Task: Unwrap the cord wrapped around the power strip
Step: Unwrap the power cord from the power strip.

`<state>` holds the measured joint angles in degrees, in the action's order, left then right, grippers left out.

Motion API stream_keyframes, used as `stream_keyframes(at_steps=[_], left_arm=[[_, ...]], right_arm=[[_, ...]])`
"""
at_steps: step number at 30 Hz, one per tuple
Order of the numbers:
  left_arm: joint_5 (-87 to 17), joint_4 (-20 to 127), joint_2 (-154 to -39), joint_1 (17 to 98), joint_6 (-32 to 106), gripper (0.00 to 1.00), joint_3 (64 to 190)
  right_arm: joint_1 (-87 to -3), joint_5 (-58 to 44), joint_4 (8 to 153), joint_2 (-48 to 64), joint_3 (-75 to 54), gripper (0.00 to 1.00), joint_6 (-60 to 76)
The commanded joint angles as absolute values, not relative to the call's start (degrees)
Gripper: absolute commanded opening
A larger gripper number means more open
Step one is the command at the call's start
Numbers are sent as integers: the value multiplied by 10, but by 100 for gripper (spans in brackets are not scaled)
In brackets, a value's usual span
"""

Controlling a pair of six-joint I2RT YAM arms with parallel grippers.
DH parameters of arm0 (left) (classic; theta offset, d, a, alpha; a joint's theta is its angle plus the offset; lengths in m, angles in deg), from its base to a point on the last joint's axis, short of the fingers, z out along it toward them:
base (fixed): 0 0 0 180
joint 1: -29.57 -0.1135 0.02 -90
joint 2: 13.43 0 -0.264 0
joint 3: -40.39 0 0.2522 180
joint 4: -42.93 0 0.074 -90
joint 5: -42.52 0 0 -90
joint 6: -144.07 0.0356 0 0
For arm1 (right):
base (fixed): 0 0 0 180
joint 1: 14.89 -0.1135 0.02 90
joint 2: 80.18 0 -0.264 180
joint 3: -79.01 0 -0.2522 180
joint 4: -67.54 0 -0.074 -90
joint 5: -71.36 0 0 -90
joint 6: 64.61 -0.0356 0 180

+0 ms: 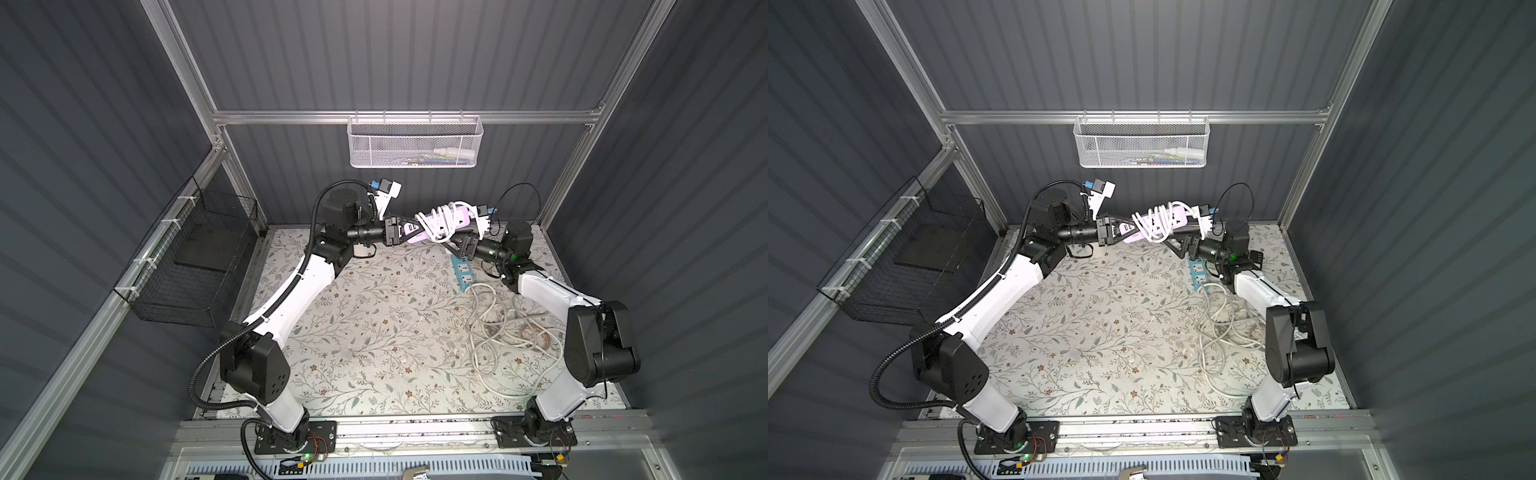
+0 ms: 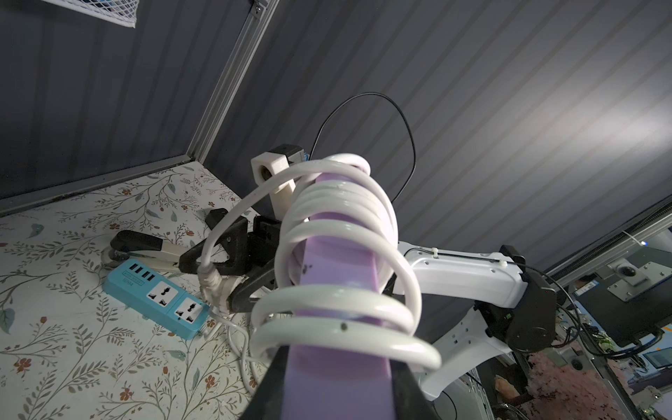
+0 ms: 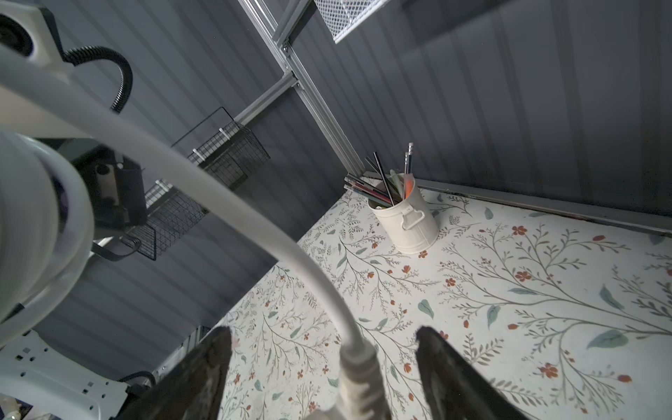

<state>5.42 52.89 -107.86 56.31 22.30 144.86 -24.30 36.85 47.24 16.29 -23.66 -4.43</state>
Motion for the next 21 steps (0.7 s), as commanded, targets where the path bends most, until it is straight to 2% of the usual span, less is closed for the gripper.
stream_keyframes(at_steps=[1, 4, 7, 9, 11, 12, 21], left_arm=[[81, 489, -1075, 568, 225, 0, 1480], [83, 493, -1076, 570, 233, 0, 1481], [83, 497, -1075, 570, 237, 0, 1481], [83, 498, -1076, 571, 240, 0, 1481], [82, 504, -1077, 571, 245, 0, 1481], [81, 507, -1077, 571, 249, 0, 1481], [108, 546, -1087, 582, 298, 0, 1491]], right_arm=[[-242, 387, 428, 176, -217, 74, -70], [-242, 389, 427, 179, -216, 56, -73], [-242, 389, 434, 177, -215, 28, -71], [-241, 388, 437, 174, -217, 13, -70], [-240, 384, 443, 168, -219, 3, -69], [-239, 381, 444, 165, -221, 0, -68], [-203, 347, 478, 145, -188, 0, -80]])
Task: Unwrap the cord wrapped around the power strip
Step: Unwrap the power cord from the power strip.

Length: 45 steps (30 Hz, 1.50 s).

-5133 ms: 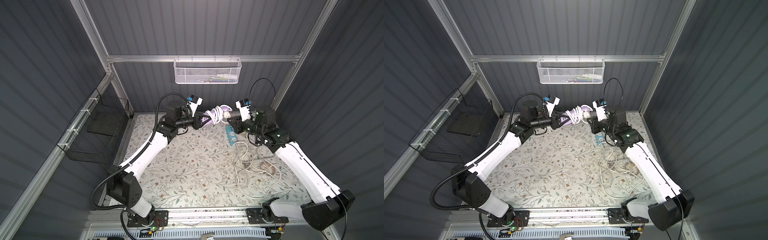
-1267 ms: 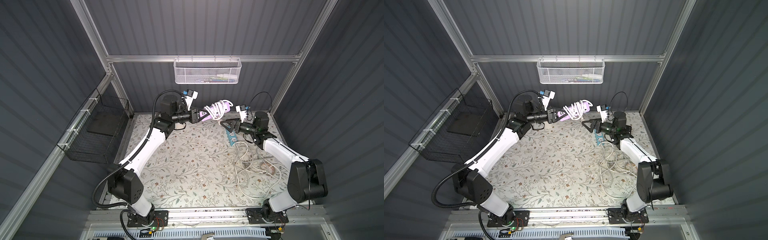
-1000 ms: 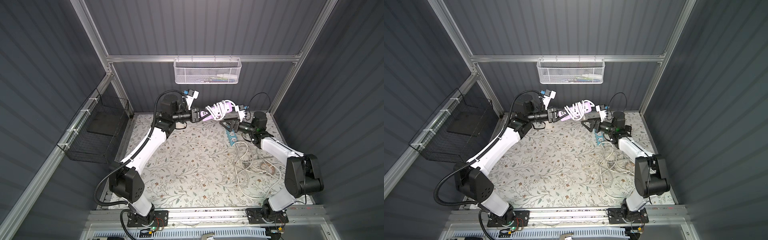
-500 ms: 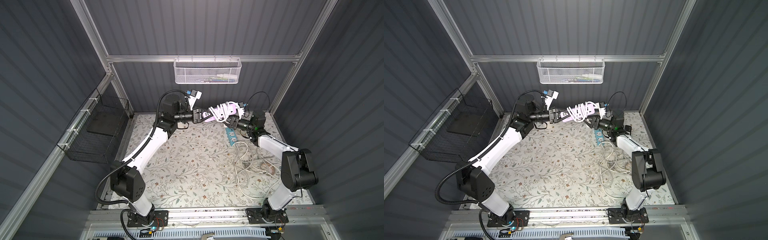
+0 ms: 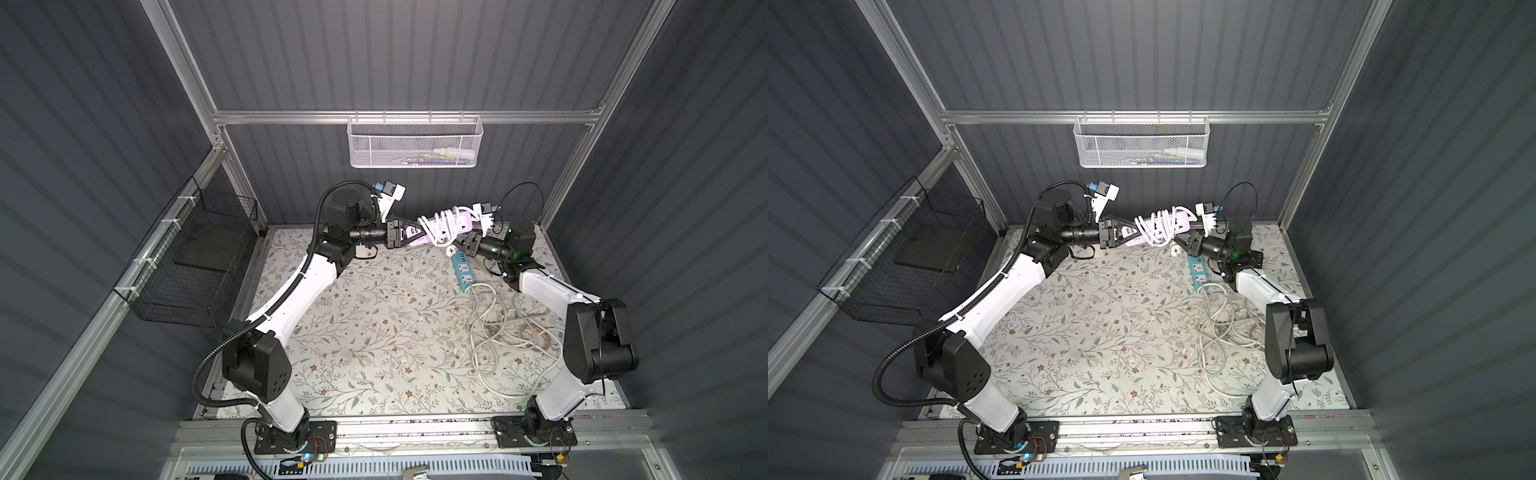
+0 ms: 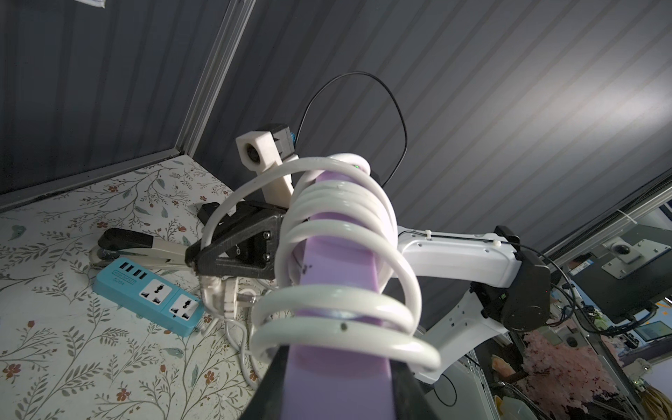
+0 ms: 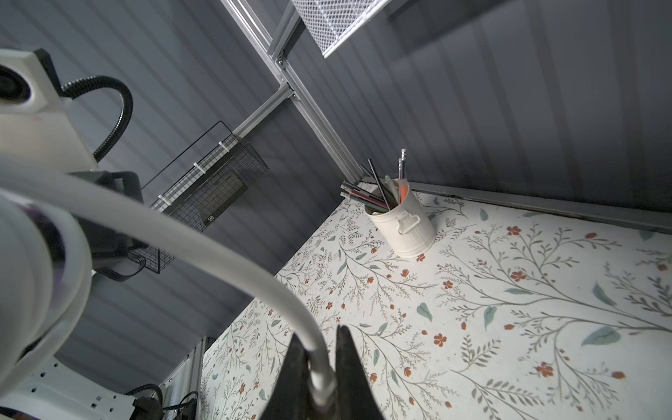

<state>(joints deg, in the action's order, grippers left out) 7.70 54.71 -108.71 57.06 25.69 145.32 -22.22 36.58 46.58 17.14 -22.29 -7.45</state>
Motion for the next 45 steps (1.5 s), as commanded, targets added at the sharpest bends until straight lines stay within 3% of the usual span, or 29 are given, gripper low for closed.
stream_keyframes(at_steps=[1, 7, 11, 16, 26, 34, 45], left_arm=[[109, 559, -1089, 584, 310, 0, 1494], [111, 625, -1112, 599, 365, 0, 1513], [56, 679, -1119, 599, 411, 0, 1523], [-36, 693, -1101, 591, 439, 0, 1506], [-150, 666, -1034, 568, 460, 0, 1461], [-159, 653, -1003, 565, 459, 0, 1452], [-81, 611, -993, 565, 418, 0, 1449]], right_arm=[[-198, 345, 490, 144, -175, 0, -78], [-164, 341, 557, 126, -89, 0, -64], [-138, 345, 586, 92, -60, 0, -63], [-112, 342, 621, 6, -111, 0, -50], [-112, 297, 824, -138, -229, 0, 34], [-198, 250, 875, -106, -295, 0, 63], [-264, 197, 818, 58, -255, 0, 30]])
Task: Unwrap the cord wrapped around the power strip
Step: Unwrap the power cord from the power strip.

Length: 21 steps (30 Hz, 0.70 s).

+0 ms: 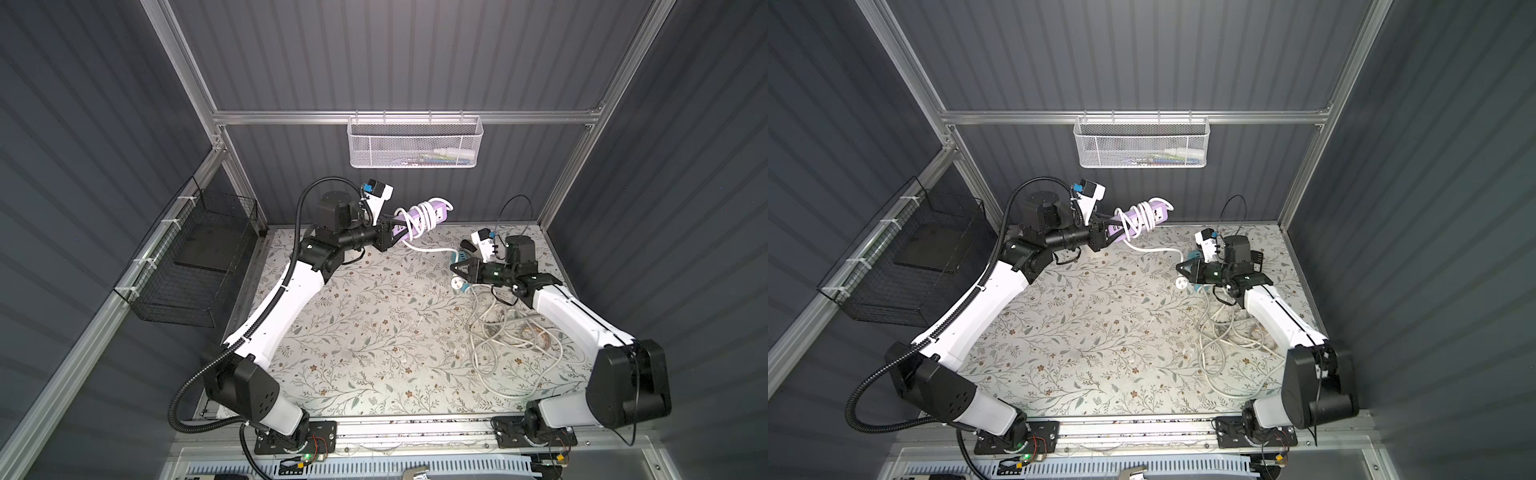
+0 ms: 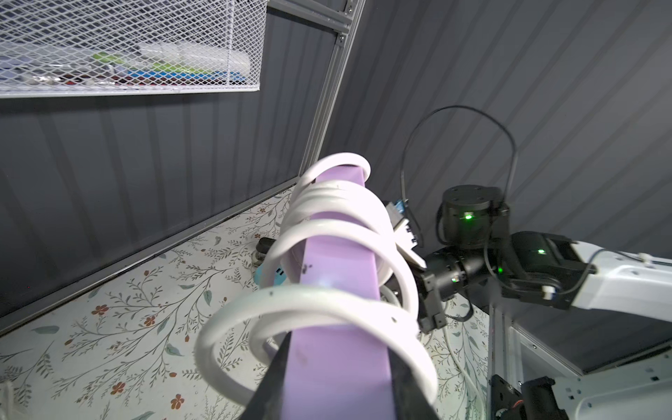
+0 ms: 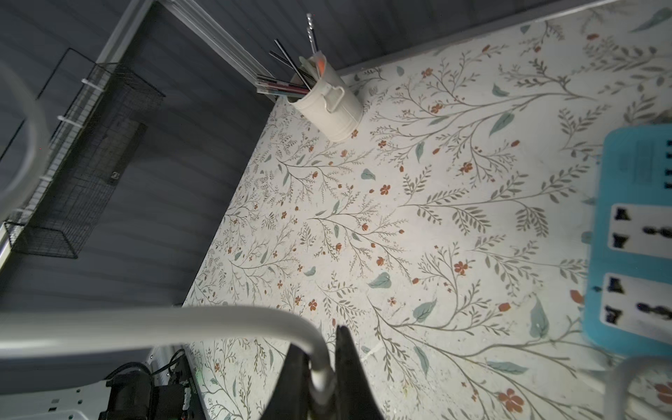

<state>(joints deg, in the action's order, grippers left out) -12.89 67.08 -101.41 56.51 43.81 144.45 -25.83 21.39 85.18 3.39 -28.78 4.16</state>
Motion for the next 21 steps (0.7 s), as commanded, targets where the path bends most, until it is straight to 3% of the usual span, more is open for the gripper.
stream_keyframes(at_steps=[1, 11, 21], left_arm=[[-64, 602, -996, 565, 407, 0, 1449], [35, 559, -1036, 598, 353, 0, 1460], [67, 584, -1076, 628, 363, 0, 1476]], right_arm=[[-265, 198, 814, 75, -242, 0, 27], [-258, 174, 799, 193, -108, 0, 19], [-195, 206, 877, 211, 95, 0, 22]])
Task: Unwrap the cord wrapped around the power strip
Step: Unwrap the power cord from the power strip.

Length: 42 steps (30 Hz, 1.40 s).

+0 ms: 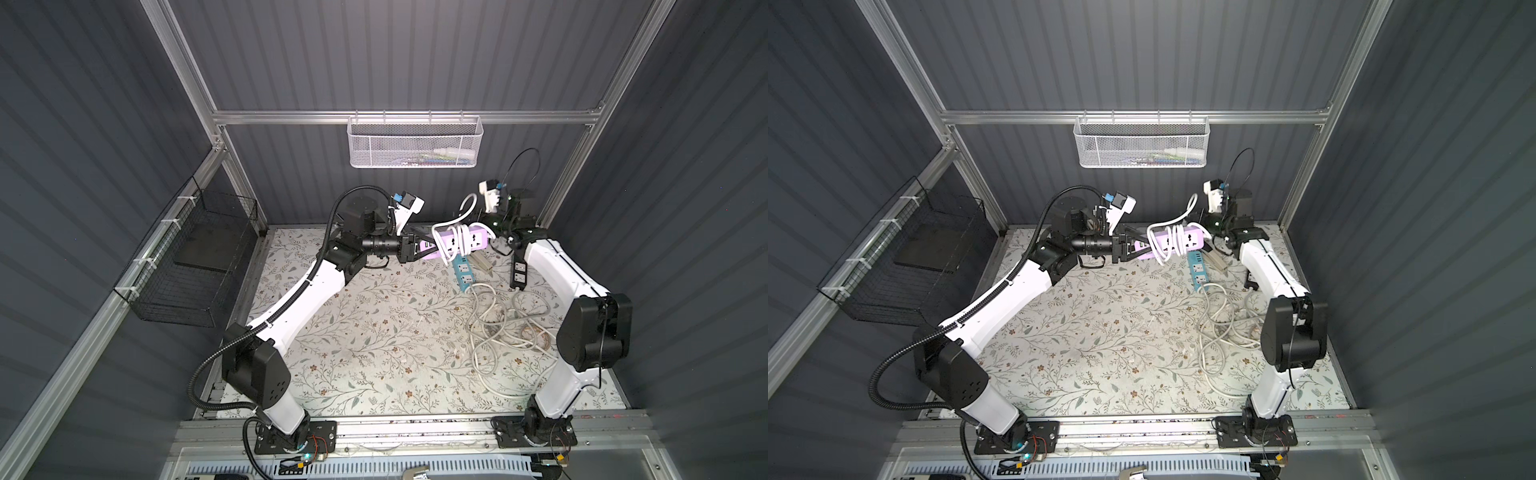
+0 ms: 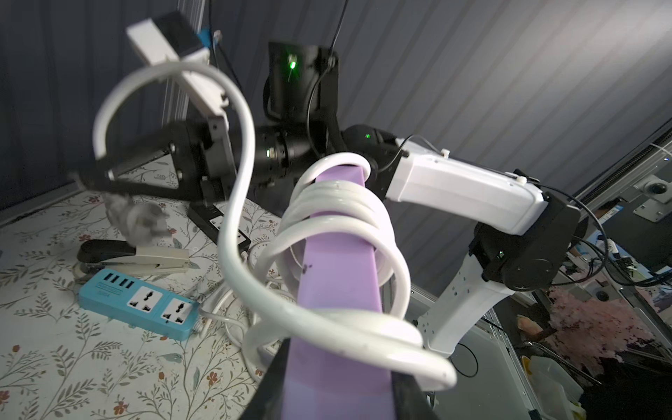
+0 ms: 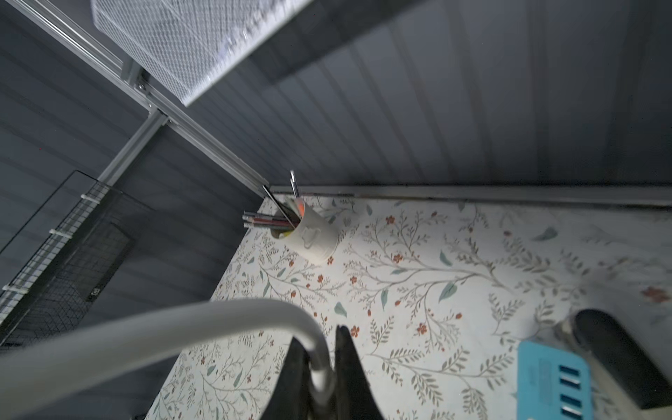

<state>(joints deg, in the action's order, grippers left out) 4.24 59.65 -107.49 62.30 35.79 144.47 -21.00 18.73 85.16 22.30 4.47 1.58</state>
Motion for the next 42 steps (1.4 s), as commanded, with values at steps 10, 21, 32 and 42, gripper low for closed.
stream_keyframes(at_steps=[10, 21, 32, 42], left_arm=[[12, 651, -1104, 630, 413, 0, 1488], [-181, 708, -1059, 614, 497, 0, 1473], [-348, 660, -961, 608, 530, 0, 1407], [-383, 644, -919, 608, 540, 0, 1390]], right_arm=[[-135, 238, 936, 117, 152, 0, 30], [-94, 176, 1062, -75, -15, 0, 72], [-94, -24, 1195, -157, -176, 0, 62], [-39, -38, 1171, -170, -336, 0, 3]])
